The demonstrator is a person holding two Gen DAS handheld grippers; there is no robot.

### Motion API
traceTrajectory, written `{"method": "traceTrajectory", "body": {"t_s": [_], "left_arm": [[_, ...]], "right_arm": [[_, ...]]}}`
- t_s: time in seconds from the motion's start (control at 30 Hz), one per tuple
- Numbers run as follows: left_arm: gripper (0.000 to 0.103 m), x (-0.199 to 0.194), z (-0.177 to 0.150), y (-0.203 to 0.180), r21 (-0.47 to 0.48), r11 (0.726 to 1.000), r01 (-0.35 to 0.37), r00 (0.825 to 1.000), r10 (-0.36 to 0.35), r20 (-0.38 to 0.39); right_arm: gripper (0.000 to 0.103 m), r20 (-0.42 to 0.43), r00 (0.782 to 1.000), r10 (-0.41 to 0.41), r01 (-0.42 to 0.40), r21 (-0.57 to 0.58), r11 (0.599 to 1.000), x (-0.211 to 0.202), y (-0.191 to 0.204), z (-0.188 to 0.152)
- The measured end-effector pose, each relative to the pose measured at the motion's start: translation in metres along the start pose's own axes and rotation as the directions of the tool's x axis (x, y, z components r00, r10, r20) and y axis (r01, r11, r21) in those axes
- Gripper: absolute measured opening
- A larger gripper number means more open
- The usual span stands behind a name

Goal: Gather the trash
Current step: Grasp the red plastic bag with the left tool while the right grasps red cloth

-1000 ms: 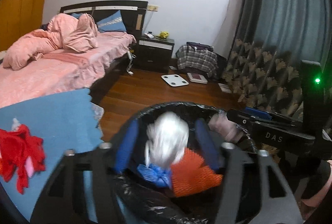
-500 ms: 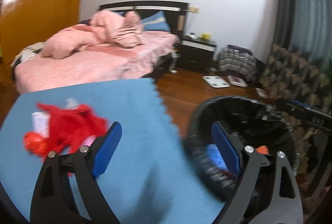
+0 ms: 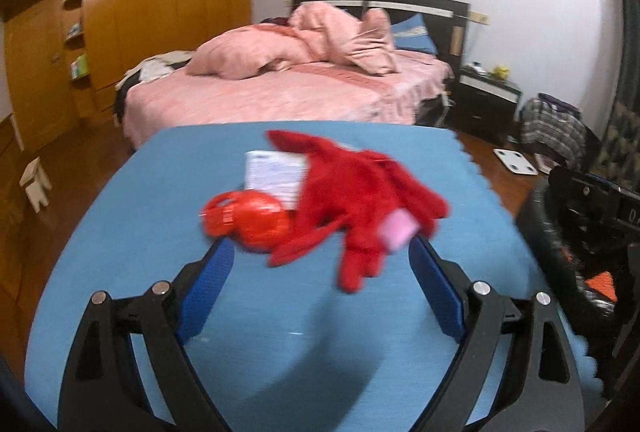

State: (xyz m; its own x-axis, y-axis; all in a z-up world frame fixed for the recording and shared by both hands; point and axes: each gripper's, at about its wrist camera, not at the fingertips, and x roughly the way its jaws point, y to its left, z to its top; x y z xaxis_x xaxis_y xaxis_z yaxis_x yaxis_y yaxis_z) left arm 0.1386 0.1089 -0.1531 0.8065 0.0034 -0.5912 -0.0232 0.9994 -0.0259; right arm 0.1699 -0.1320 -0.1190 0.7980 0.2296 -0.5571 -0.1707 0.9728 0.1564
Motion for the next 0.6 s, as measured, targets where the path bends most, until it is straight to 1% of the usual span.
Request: {"method": "traceTrajectory", "body": {"t_s": [0.13, 0.23, 0.47, 0.6], "left_arm": [[0.086, 0.015, 0.002, 0.025, -0.033, 0.999, -0.036, 0.999, 0.035, -0.011], [0.085, 0.03, 0.006, 0.041, -0.049, 0.998, -0.047, 0.999, 0.046, -0.022], [0.084, 0.059, 0.015, 0.049, -0.063, 0.997, -0.05, 0.998, 0.047, -0.044], [0.077, 0.074, 0.015, 0.048, -0.071, 0.997, -0.036, 0.996, 0.029, -0.085]], "right_arm": [[0.097, -0.016, 1.0, 0.003, -0.004, -0.035, 0.999, 0.025, 0.024, 0.001], [0.097, -0.033, 0.999, -0.002, 0.0, -0.053, 0.999, 0.042, 0.037, -0.002], [0.097, -0.057, 0.998, -0.022, 0.017, -0.076, 0.997, 0.065, 0.047, -0.011], [0.097, -0.071, 0.997, -0.025, 0.019, -0.089, 0.996, 0.071, 0.05, -0.016]]}}
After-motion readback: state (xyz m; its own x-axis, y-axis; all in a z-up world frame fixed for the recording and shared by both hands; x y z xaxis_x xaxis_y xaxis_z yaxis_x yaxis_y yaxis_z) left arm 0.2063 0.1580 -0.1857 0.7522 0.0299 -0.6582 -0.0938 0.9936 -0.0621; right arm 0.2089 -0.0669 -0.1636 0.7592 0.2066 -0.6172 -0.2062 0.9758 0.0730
